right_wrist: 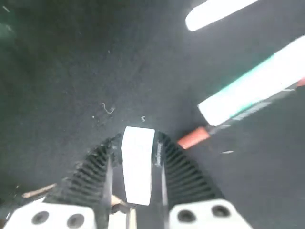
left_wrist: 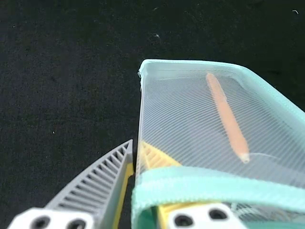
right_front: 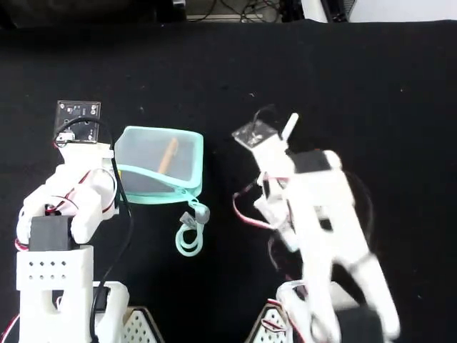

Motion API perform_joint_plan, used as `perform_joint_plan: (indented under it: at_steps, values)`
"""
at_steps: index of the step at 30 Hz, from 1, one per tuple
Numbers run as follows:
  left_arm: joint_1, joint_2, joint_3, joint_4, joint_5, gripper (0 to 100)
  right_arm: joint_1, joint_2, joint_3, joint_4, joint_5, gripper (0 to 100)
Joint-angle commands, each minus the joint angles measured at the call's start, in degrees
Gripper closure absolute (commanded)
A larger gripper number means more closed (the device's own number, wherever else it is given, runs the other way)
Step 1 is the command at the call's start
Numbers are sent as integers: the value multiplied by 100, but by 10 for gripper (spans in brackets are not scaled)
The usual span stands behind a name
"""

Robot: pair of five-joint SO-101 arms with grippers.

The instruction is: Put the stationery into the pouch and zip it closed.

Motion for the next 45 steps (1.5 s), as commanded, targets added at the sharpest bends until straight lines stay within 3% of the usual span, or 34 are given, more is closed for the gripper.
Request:
perform_joint_plan:
  at_steps: [1,7,12,18,23,28,34,45]
  values:
    - [-22,-62,-31,-105,53,970,-308,-1763,-233,26,-70,986]
    - [-22,-35,-31,-105,53,970,-1811,-3741,-215,-413,-844,986]
    - [-22,-26,-31,-105,53,970,-2796,-4796,75,-1758,-1108,985]
    - [-22,-18,-31,-105,53,970,-3930,-4892,681,-3947,-1108,985]
    - [-22,-26,-31,-105,53,970,-4686,-4558,734,-4273,-1099,985]
    - [-22,-53,-40,-105,53,970,-4800,-4057,892,-4554,-1099,985]
    - [-22,-53,-40,-105,53,970,-4756,-3512,1648,-5635,-1090,985]
    - [-22,-53,-40,-105,53,970,-3780,-3380,2554,-6338,-747,986]
